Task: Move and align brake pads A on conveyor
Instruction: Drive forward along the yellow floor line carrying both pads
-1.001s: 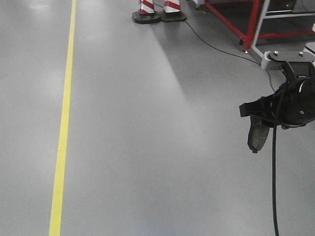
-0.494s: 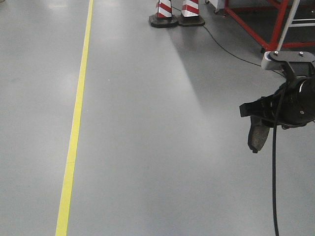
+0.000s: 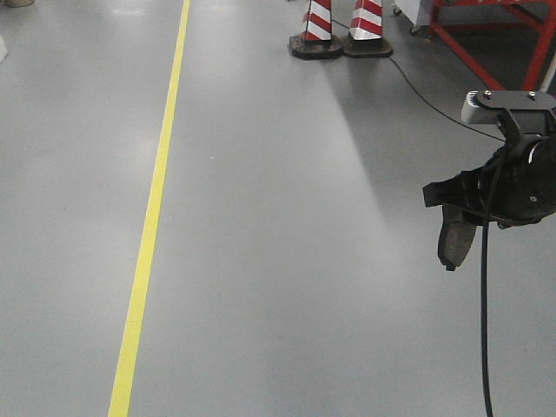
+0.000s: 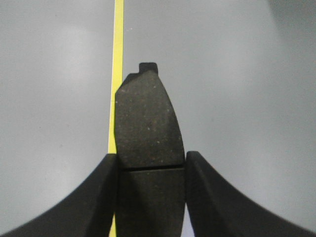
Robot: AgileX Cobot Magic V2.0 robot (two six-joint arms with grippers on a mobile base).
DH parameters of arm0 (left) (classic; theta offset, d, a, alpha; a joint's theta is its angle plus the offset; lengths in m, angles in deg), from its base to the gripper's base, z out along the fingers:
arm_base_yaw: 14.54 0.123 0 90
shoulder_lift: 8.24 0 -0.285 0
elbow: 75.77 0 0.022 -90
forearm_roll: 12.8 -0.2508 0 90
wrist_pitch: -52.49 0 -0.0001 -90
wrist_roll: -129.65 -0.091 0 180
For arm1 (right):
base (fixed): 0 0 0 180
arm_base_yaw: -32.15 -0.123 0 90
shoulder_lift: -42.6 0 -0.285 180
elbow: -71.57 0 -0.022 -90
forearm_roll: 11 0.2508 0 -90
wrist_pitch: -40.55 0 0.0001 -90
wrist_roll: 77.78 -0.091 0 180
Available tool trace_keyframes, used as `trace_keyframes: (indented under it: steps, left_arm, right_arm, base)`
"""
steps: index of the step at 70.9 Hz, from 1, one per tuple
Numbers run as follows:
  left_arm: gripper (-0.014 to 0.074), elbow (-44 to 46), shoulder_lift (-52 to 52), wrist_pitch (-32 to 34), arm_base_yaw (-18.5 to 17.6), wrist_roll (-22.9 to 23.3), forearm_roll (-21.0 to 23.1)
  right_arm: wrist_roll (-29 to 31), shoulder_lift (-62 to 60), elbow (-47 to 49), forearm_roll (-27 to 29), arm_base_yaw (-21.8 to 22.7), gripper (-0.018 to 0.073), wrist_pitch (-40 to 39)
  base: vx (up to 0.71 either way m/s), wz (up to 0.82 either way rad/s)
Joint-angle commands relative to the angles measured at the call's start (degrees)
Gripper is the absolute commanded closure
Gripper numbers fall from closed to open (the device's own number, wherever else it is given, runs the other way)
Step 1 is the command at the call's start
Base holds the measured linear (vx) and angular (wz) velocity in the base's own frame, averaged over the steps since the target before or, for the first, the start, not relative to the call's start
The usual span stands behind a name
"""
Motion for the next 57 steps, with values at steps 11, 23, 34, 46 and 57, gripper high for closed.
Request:
trace_keyframes:
  steps: [11,23,34,46,57]
  left_arm:
    - [0.0478,1.73,0.78,4.32,-0.37,0.05,-0.26]
    - [0.0478,1.73,0.78,4.32,-0.37,0.05,-0.26]
    - [0.0478,1.73,0.78,4.32,-0.37,0.05,-0.26]
    - [0.0478,1.73,0.78,4.32,-0.37,0.05,-0.26]
    - [0.0478,1.73,0.78,4.32,-0.37,0.05,-0.26]
  right_arm:
    - [0.28,-2.17,1.59,-0.01,0.07,0.0471,-3.12]
    - [0.28,-2.17,1.59,-0.01,0.07,0.0471,-3.12]
    - [0.28,-2.17,1.59,-0.08,0.07,0.0471,-3.12]
    - [0.28,-2.17,1.59,-0.08,0.07,0.0471,-3.12]
    - [0.28,-2.17,1.59,-0.08,0.07,0.0471,-3.12]
  base:
    - [0.39,0.12]
    - [0.4,0.1]
    - [0.41,0.09]
    - [0.42,0.08]
    - [0.43,0.07]
